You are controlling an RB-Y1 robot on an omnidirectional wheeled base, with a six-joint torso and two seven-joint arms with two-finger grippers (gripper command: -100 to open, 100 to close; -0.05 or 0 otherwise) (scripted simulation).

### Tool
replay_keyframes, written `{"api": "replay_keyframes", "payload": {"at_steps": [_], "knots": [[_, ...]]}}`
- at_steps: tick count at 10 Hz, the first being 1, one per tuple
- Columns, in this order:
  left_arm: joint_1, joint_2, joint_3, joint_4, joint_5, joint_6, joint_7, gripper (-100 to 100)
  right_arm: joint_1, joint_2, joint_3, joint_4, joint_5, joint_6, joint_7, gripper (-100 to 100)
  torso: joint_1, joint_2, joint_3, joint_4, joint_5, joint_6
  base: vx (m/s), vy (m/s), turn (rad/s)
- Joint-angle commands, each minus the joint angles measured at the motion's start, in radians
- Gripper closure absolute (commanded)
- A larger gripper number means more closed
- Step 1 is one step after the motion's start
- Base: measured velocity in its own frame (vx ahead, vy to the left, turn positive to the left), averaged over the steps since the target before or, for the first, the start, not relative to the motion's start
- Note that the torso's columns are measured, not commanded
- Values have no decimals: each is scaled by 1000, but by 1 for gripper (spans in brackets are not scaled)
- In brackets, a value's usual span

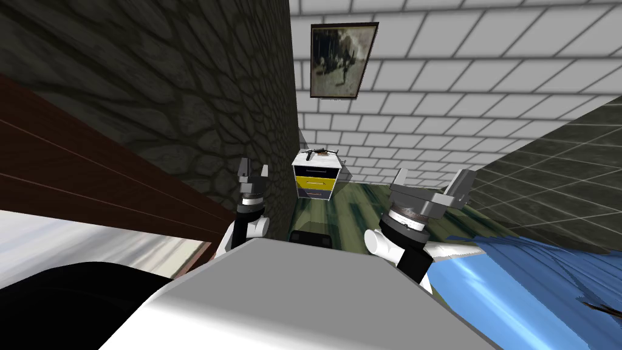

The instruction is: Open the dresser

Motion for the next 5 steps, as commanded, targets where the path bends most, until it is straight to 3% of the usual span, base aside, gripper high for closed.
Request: {"api": "replay_keyframes", "payload": {"at_steps": [1,5], "knots": [[0,0,0,0,0,0,0,0,0,0,0,0,0,0,0,0,0,41,-82,41,0,0,0,0,0],[0,0,0,0,0,0,0,0,0,0,0,0,0,0,0,0,0,322,-644,322,0,0,0,0,0]]}}
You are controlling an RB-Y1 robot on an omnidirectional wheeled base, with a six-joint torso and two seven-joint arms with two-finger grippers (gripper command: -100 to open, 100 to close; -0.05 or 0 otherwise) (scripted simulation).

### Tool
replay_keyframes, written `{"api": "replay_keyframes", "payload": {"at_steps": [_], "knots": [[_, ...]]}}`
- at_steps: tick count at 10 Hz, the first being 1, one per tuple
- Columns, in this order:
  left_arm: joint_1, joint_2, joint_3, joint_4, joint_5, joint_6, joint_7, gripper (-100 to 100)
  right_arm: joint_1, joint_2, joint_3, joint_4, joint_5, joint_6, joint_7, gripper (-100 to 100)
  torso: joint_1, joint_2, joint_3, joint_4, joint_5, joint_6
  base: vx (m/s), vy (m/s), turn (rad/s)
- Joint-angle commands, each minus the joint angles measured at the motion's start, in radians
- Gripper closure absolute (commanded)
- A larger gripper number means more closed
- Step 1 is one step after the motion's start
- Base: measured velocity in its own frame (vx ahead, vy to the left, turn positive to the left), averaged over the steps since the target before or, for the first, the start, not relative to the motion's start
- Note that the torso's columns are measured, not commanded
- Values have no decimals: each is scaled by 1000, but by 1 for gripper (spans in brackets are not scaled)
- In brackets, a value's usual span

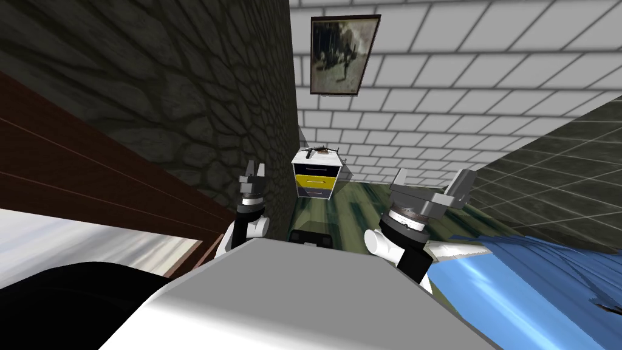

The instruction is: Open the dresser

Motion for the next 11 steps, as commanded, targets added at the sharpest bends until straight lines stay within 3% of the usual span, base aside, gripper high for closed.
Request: {"api": "replay_keyframes", "payload": {"at_steps": [1,4,5,7,11], "knots": [[0,0,0,0,0,0,0,0,0,0,0,0,0,0,0,0,0,74,-147,74,0,0,0,0,0],[0,0,0,0,0,0,0,0,0,0,0,0,0,0,0,0,0,296,-590,295,0,0,0,0,0],[-4,44,3,26,0,-18,-3,-100,0,0,0,0,0,0,0,0,0,369,-738,369,0,0,42,-10,-10],[-9,77,7,62,0,-43,-7,-100,0,0,0,0,0,0,0,0,0,409,-828,411,0,0,84,-15,-11],[-23,121,20,166,-1,-117,-19,-100,0,0,0,0,0,0,0,0,0,415,-832,416,0,0,119,-33,-14]]}}
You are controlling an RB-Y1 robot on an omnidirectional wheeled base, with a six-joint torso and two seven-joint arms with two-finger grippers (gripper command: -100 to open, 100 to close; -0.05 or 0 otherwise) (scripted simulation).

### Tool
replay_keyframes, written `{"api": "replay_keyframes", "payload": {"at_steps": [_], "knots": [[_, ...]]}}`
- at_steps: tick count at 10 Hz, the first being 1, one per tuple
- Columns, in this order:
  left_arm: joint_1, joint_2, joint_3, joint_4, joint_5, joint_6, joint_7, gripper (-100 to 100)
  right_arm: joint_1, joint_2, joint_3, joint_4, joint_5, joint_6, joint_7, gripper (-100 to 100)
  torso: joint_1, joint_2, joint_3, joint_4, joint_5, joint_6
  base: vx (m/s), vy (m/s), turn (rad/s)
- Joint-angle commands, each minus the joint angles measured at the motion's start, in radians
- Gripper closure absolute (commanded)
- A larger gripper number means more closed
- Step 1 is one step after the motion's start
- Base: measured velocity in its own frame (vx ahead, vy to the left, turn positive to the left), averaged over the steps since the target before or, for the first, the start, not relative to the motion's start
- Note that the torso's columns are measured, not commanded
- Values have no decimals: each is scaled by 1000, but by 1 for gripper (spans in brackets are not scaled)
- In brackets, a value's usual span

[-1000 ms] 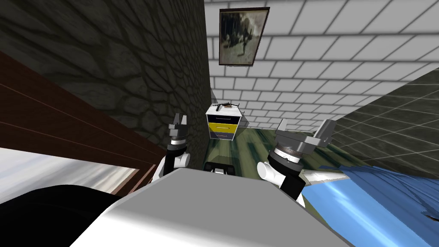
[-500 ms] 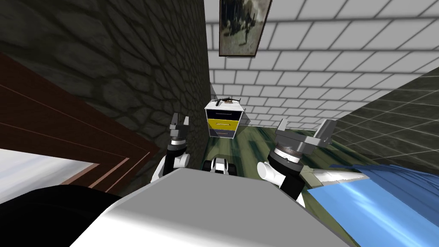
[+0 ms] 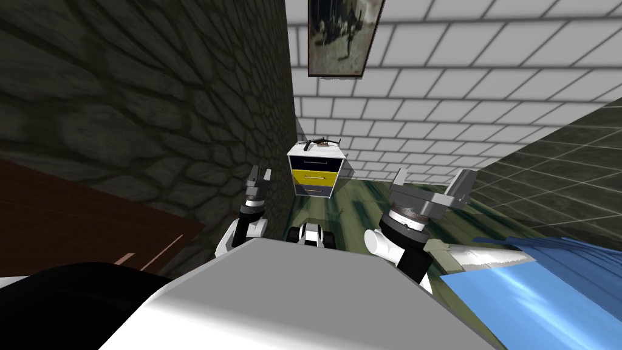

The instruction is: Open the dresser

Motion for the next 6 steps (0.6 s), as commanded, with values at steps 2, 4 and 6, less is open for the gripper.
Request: {"api": "replay_keyframes", "payload": {"at_steps": [2,4,6], "knots": [[-15,29,12,108,-2,-82,-14,-100,0,0,0,0,0,0,0,0,0,1,0,0,0,0,135,-34,-18],[-20,36,16,143,-2,-107,-17,-100,0,0,0,0,0,0,0,0,1,3,1,1,0,0,91,-13,-7],[-30,49,24,204,-2,-158,-26,-100,0,0,0,0,0,0,0,0,-1,0,0,0,0,0,143,-45,-22]]}}
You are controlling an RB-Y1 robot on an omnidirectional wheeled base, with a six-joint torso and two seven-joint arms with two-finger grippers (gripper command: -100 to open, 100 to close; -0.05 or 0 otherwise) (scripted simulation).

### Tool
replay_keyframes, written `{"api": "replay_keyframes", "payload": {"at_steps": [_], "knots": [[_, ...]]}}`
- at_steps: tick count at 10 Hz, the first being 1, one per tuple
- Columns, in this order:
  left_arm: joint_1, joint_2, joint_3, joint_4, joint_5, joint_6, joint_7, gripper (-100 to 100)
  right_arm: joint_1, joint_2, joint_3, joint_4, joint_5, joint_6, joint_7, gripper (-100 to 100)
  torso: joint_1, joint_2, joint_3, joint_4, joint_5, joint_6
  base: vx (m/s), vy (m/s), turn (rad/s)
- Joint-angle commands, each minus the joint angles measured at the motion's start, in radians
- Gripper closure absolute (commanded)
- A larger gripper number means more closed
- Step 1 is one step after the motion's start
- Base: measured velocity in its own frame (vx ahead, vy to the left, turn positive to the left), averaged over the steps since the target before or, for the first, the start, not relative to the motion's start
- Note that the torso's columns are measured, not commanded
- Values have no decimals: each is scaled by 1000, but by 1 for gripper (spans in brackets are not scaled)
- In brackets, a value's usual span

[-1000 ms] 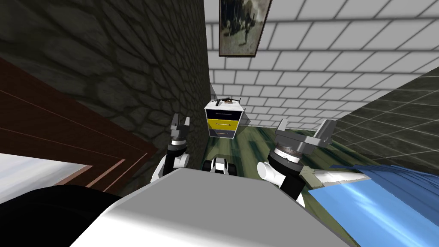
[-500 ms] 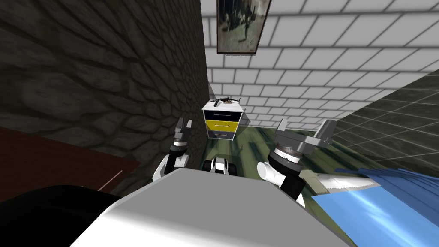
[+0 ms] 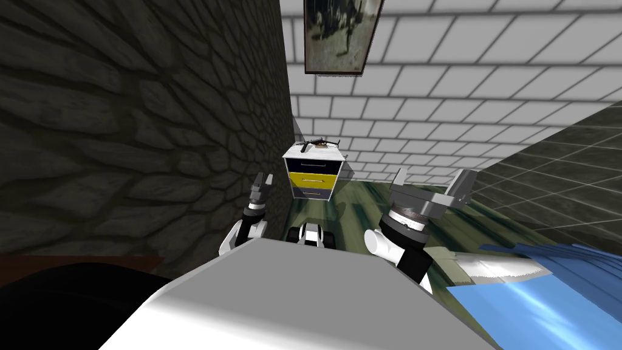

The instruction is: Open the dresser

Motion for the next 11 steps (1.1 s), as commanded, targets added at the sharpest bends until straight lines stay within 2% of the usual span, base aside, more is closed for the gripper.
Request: {"api": "replay_keyframes", "payload": {"at_steps": [1,3,6,8,9,11], "knots": [[-13,11,9,59,1,-40,-6,-100,0,0,0,0,0,0,0,0,-1,-3,-2,-1,0,0,129,-35,-3],[-24,21,19,119,0,-95,-14,-100,0,0,0,0,0,0,0,0,2,2,1,0,0,0,110,-21,-18],[-30,25,23,176,0,-124,-19,-100,0,0,0,0,0,0,0,0,1,0,0,0,0,0,104,-18,-10],[-41,31,34,244,0,-183,-28,-100,0,0,0,0,0,0,0,0,0,-1,-1,0,0,0,141,-42,-21],[-41,31,34,261,0,-183,-28,-100,0,0,0,0,0,0,0,0,-1,-2,-1,-1,0,0,111,-37,-6],[-54,36,44,329,-1,-245,-38,-100,0,0,0,0,0,0,0,0,2,1,1,0,1,0,142,-24,-20]]}}
